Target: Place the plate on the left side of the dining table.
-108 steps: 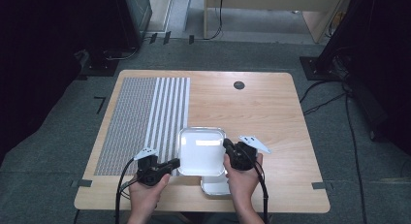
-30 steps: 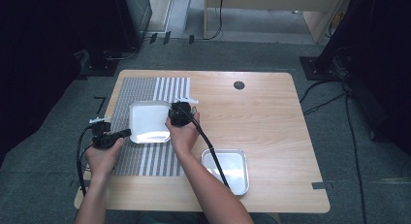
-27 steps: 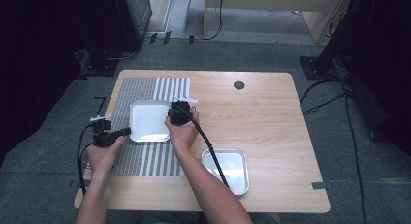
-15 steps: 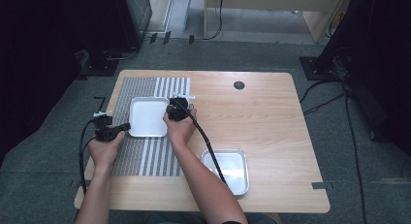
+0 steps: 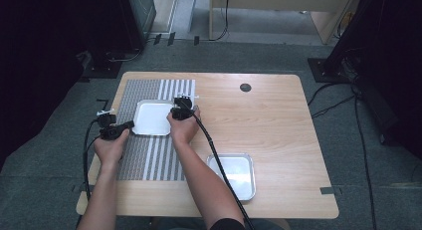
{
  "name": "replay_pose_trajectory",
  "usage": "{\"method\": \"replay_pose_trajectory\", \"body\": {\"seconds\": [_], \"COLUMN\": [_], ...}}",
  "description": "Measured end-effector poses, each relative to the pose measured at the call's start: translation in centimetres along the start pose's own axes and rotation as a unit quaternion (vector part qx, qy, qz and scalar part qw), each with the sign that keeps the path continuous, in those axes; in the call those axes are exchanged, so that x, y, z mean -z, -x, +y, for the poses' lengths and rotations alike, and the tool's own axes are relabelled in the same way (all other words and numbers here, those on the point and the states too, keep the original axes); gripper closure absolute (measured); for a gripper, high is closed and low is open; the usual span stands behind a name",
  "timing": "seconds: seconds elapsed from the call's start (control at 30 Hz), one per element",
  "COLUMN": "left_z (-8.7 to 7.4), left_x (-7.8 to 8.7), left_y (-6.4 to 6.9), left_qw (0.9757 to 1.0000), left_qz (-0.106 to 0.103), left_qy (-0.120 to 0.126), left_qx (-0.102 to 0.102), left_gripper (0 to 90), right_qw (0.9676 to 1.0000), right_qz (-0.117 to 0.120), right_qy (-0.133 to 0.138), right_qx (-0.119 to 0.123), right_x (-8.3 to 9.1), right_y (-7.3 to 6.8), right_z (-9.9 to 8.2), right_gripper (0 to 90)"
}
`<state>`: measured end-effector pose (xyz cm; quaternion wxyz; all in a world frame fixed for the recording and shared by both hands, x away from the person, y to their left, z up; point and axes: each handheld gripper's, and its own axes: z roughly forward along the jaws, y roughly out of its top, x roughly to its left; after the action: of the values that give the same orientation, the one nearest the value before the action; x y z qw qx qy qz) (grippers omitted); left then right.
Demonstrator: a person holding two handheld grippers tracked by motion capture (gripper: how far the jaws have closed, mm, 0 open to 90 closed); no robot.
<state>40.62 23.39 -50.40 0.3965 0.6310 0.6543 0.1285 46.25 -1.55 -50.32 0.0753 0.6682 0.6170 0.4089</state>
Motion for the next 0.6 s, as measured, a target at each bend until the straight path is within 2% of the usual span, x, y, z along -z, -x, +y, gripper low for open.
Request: {"method": "replay_pose_trajectory", "body": {"seconds": [0.27,0.37,0.6], "left_z": [0.04,0.05,0.16], "left_x": [-0.41,-0.45,-0.41], "left_y": [-0.28,-0.36,-0.29], "left_qw": [0.9998,0.9997,0.9994], "left_qz": [-0.003,-0.005,-0.005], "left_qy": [0.014,0.015,0.014], "left_qx": [0.015,0.021,0.031], "left_gripper": [89.9,89.9,89.8], "right_qw": [1.0,0.9998,0.9998], "right_qz": [-0.004,-0.004,-0.003], "right_qy": [0.001,-0.001,0.007], "right_qx": [-0.009,-0.018,-0.021], "right_x": [-0.81,-1.03,-1.05], "right_y": [-0.1,0.03,-0.07], "right_z": [0.34,0.32,0.44], "right_gripper": [87.5,87.5,88.3]}}
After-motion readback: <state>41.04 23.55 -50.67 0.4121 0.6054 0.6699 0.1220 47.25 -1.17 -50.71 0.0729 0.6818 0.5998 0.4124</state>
